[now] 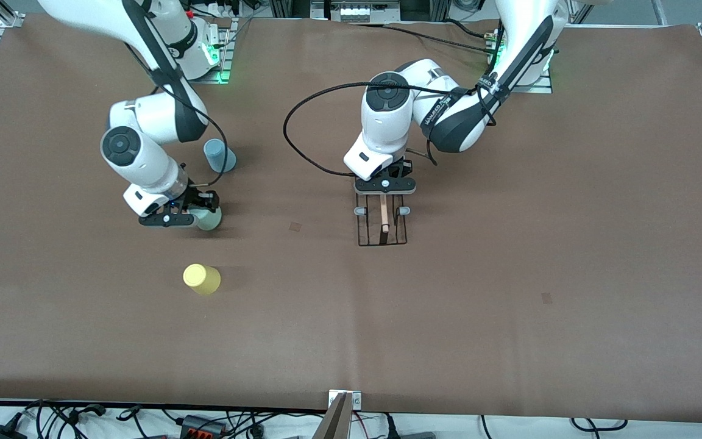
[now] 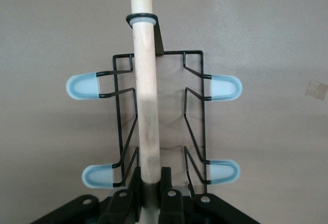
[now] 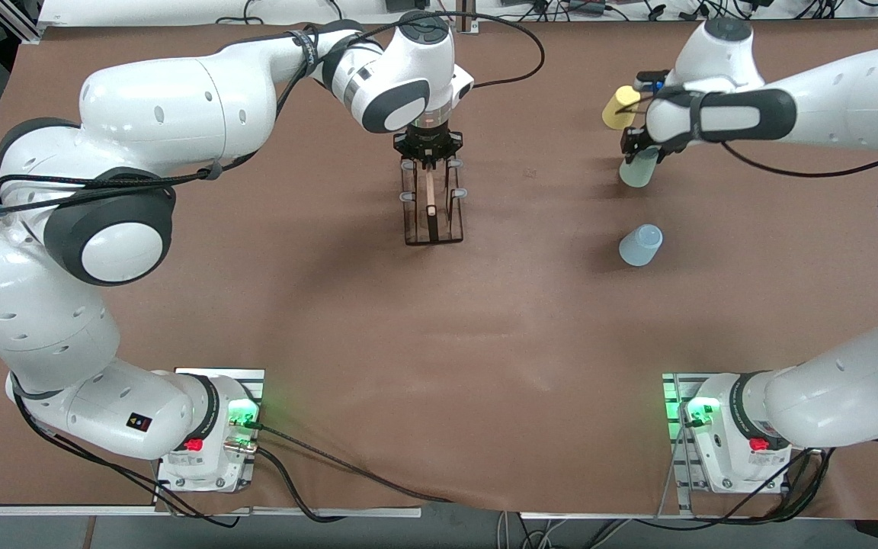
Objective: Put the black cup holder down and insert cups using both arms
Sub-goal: 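Release the holder with the left gripper while the right gripper carries the cup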
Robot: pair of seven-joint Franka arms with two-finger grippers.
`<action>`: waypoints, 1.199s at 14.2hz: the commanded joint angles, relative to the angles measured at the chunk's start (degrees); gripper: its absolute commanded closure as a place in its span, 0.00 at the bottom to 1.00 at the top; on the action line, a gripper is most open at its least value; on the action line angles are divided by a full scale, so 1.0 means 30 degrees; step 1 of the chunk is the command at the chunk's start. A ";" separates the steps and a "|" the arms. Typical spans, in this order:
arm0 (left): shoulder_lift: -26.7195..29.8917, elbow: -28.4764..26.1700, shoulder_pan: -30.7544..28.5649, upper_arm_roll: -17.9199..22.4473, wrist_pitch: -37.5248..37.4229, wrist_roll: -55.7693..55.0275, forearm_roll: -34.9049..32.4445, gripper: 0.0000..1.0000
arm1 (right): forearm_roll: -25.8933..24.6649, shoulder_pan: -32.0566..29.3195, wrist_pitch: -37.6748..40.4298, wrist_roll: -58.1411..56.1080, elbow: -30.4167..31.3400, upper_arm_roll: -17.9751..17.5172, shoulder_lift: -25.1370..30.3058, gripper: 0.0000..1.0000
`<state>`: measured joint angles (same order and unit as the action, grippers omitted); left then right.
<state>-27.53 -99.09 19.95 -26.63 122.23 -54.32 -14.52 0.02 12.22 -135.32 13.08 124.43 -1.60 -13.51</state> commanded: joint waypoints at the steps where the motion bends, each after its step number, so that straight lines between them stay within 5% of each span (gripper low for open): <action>1: 0.0094 0.0304 0.0090 0.0087 -0.0778 -0.0379 -0.0581 0.20 | -0.0008 0.0027 0.2967 0.0123 -0.0867 -0.0024 0.1512 0.95; 2: 0.0531 0.0333 0.0003 0.0116 -0.1594 -0.0291 -0.0581 0.00 | -0.0008 0.0085 0.3905 0.0414 -0.1248 -0.0053 0.1892 0.95; 7: 0.2674 0.2022 -0.0523 0.0204 -0.7764 0.2192 -0.0581 0.00 | 0.0313 0.0494 0.7577 0.2198 -0.3594 -0.0374 0.2627 0.95; 10: 0.2586 0.5248 -0.1457 0.0351 -1.3075 0.4769 -0.0610 0.00 | 0.0344 0.1140 0.7081 0.7108 -0.3915 -0.2621 0.2716 0.97; 13: 0.2936 0.6102 -0.3624 0.0322 -1.4752 0.8922 -0.0581 0.00 | 0.0490 0.1663 0.5853 1.2878 -0.4676 -0.5524 0.2424 0.97; 17: 0.3581 0.6515 -0.7400 0.0205 -1.5167 1.4554 -0.0378 0.00 | 0.0082 0.5115 0.3948 1.9563 -0.7191 -0.6030 0.0173 0.97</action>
<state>-18.10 -80.22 2.22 -25.20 78.06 -17.32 -15.18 0.96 23.55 -122.29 64.29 108.67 -20.06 -7.94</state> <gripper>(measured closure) 0.000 0.330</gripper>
